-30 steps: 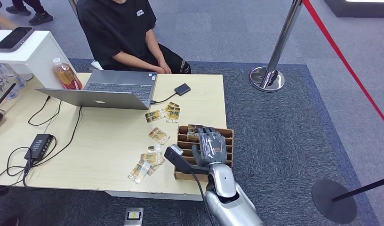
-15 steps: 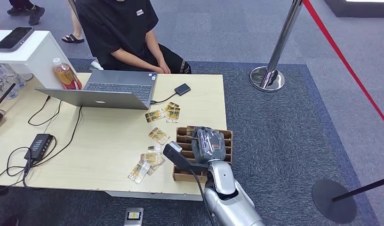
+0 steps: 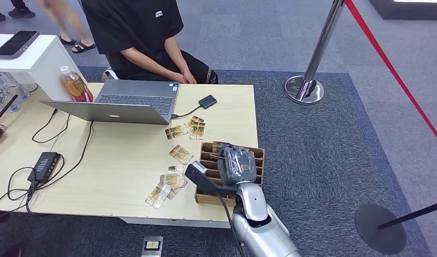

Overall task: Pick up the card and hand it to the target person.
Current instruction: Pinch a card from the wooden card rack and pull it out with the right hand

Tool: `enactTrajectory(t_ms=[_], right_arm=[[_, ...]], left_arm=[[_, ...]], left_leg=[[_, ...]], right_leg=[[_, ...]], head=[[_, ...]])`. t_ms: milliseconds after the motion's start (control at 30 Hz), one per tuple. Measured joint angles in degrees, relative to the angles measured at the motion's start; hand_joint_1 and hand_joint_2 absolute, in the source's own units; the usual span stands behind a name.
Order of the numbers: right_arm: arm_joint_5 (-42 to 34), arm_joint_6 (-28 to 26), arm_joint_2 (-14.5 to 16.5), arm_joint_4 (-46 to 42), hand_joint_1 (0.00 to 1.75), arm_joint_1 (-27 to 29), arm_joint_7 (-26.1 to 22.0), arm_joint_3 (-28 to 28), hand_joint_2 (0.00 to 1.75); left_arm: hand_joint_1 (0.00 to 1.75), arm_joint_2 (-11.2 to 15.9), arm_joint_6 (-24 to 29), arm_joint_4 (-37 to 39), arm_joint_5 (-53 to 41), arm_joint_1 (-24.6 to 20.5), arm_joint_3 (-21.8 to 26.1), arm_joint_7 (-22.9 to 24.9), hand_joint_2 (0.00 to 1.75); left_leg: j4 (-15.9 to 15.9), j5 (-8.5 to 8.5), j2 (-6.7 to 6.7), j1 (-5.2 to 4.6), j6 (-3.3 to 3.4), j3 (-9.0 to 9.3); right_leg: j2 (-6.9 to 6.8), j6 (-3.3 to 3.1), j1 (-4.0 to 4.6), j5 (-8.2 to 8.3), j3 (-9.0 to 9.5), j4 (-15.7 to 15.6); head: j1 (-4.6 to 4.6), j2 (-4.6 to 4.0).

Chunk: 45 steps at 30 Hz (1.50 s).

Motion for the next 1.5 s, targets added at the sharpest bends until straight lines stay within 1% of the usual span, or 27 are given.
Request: enactTrajectory(t_ms=[233, 433, 700, 933, 1100, 1233, 1400, 1500], right_arm=[[-2.38, 0.11, -0.14, -1.68, 1.34, 0.5, -1.85, 0.0, 1.75], [-5.21, 1.17, -0.91, -7.69, 1.35, 2.02, -3.82, 0.0, 1.75], [-6.12, 1.07, -2.38, -15.71, 1.33, 3.65, -5.4, 0.0, 1.75], [-8.77, 1.33, -3.08, -19.24, 1.33, 4.01, -7.58, 0.06, 1.75], [-13.54, 4.57, -2.84, -19.41, 1.31, 3.59, -9.97, 0.5, 1.75], [-17.33, 7.29, -2.09, -18.03, 1.34, 1.95, -12.07, 1.28, 1.75], [-22.37, 10.17, -0.15, -13.7, 1.31, -1.6, -14.67, 2.68, 1.75], [-23.61, 10.98, 1.22, -11.1, 1.32, -3.53, -15.31, 3.7, 1.75]], left_arm=[[0.0, 0.01, 0.03, 0.0, 0.23, 0.04, 0.01, -0.18, 0.0], [0.0, 0.04, 0.03, 0.0, 0.28, 0.08, 0.01, -0.39, 0.0], [0.0, 0.09, 0.03, 0.0, 0.43, 0.1, 0.01, -0.58, 0.0], [0.0, 0.11, 0.04, 0.0, 0.44, 0.1, 0.01, -0.72, 0.0], [0.0, 0.1, 0.27, 0.0, 0.43, 0.08, 0.01, -0.52, 0.0], [0.0, 0.09, 0.43, 0.0, 0.48, 0.05, 0.01, -0.18, 0.0], [0.0, 0.09, 0.57, 0.0, 0.49, -0.03, 0.01, 0.29, 0.0], [0.0, 0.09, 0.58, 0.0, 0.47, -0.06, 0.01, 0.44, 0.0]], left_leg=[[0.0, 0.0, 0.0, 0.0, 0.0, -0.01], [0.0, 0.0, 0.0, 0.0, 0.0, -0.04], [0.0, 0.0, 0.0, 0.0, 0.0, -0.07], [0.0, 0.0, 0.0, 0.0, 0.0, -0.07], [0.0, 0.0, 0.0, 0.0, 0.0, -0.1], [0.0, 0.0, 0.0, 0.0, 0.0, -0.1], [0.0, 0.01, 0.0, 0.01, -0.01, -0.1], [0.0, 0.01, 0.0, 0.02, -0.01, -0.11]], right_leg=[[0.0, 0.0, 0.0, 0.0, -0.01, 0.0], [0.0, 0.0, 0.0, 0.0, -0.06, 0.0], [0.0, 0.0, 0.0, 0.0, -0.08, 0.0], [0.0, 0.0, 0.0, 0.0, -0.08, 0.0], [0.0, 0.0, 0.0, 0.0, -0.08, 0.01], [0.0, 0.0, 0.0, 0.0, -0.08, 0.01], [0.0, -0.01, 0.0, 0.01, -0.08, 0.02], [0.0, -0.01, 0.01, 0.01, -0.08, 0.03]], head=[[0.01, 0.0], [0.01, 0.0], [0.0, 0.0], [0.0, 0.0], [0.0, -0.01], [0.01, 0.0], [0.0, 0.0], [0.0, 0.0]])
